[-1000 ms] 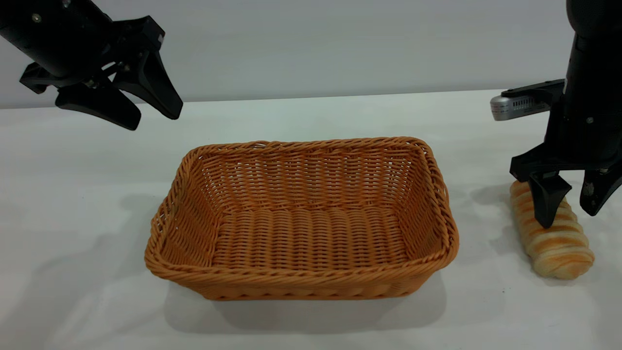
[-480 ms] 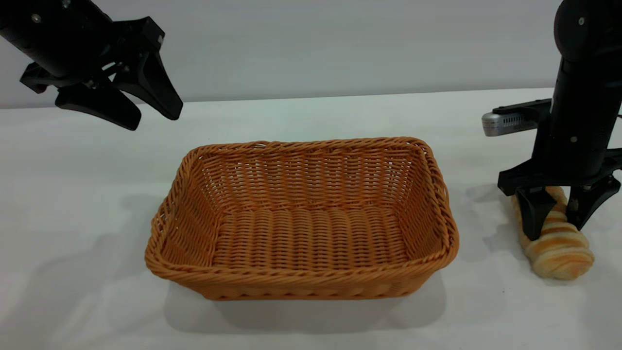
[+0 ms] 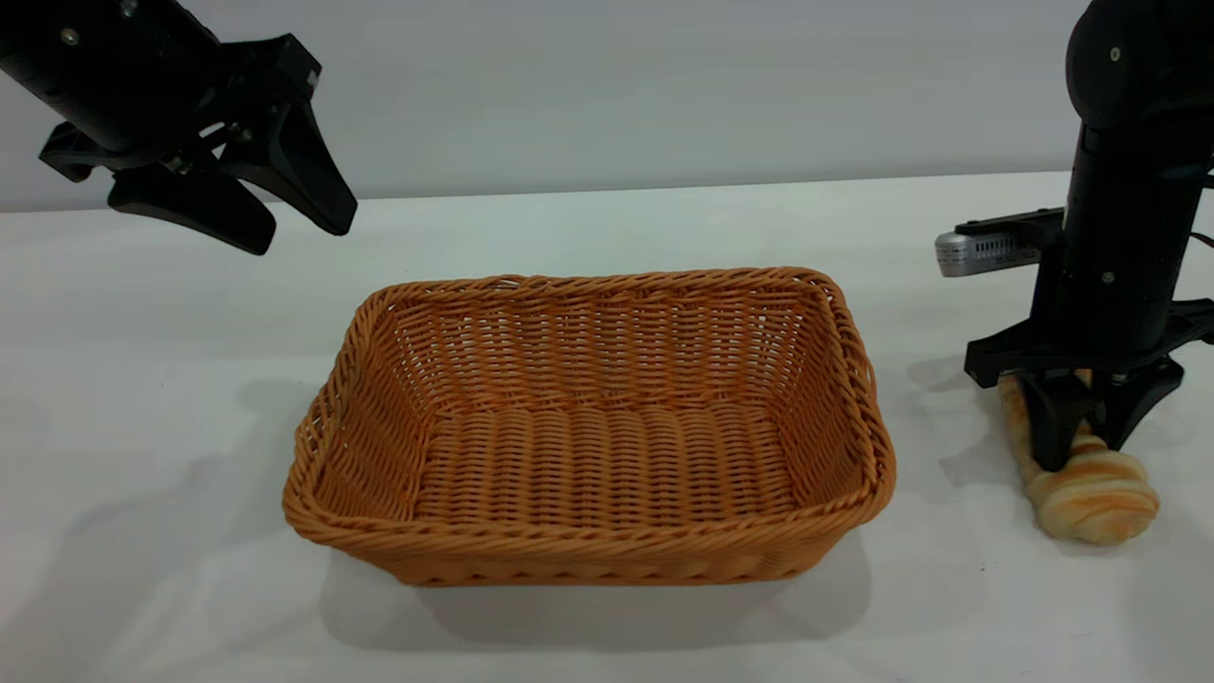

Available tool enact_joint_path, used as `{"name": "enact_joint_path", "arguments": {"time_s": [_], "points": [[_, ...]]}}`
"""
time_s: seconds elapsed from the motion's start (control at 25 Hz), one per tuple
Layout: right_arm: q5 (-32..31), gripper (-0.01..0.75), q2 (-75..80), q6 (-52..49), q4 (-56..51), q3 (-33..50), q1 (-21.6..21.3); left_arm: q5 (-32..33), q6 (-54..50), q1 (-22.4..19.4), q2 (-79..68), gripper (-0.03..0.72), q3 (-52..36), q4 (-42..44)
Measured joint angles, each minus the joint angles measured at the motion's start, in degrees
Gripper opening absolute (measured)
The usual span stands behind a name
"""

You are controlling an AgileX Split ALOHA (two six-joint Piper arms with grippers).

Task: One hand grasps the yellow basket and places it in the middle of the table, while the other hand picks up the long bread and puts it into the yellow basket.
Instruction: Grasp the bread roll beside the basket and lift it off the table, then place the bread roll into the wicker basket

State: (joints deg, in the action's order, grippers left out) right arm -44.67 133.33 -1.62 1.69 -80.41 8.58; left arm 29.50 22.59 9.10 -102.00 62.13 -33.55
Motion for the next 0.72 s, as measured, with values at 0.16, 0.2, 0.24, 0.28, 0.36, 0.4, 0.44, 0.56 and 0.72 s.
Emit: {"name": "enact_joint_path", "arguments": {"time_s": [0.16, 0.2, 0.24, 0.28, 0.36, 0.4, 0.44, 0.56, 0.72], "points": [[-4.01, 0.074, 0.80, 0.00, 0.49, -2.66, 0.00, 0.00, 0.00, 0.00, 0.00, 0.582, 0.00, 0.00], [-4.93, 0.075, 0.94, 0.00, 0.64, -3.33, 0.00, 0.00, 0.00, 0.00, 0.00, 0.582, 0.00, 0.00], [-6.30, 0.074, 1.04, 0.00, 0.70, -4.22, 0.00, 0.00, 0.00, 0.00, 0.00, 0.582, 0.00, 0.00], [-7.83, 0.074, 1.12, 0.00, 0.70, -5.19, 0.00, 0.00, 0.05, 0.00, 0.00, 0.582, 0.00, 0.00], [-10.29, 0.074, 0.97, 0.21, 0.70, -6.77, 0.00, 0.00, 0.05, 0.00, 0.00, 0.582, 0.00, 0.00], [-11.20, 0.074, 0.55, 0.53, 0.72, -7.27, 0.00, 0.00, 0.05, 0.00, 0.00, 0.582, 0.00, 0.00], [-11.72, 0.074, -0.22, 0.70, 0.77, -7.55, 0.00, 0.00, 0.05, 0.00, 0.00, 0.582, 0.00, 0.00], [-12.49, 0.072, -3.99, 1.24, 0.77, -8.26, 0.00, 0.00, 0.05, 0.00, 0.00, 0.582, 0.00, 0.00], [-13.70, 0.070, -10.52, 2.62, 0.52, -8.93, 0.43, 0.00, 0.12, 0.00, 0.00, 0.582, 0.00, 0.00]]}}
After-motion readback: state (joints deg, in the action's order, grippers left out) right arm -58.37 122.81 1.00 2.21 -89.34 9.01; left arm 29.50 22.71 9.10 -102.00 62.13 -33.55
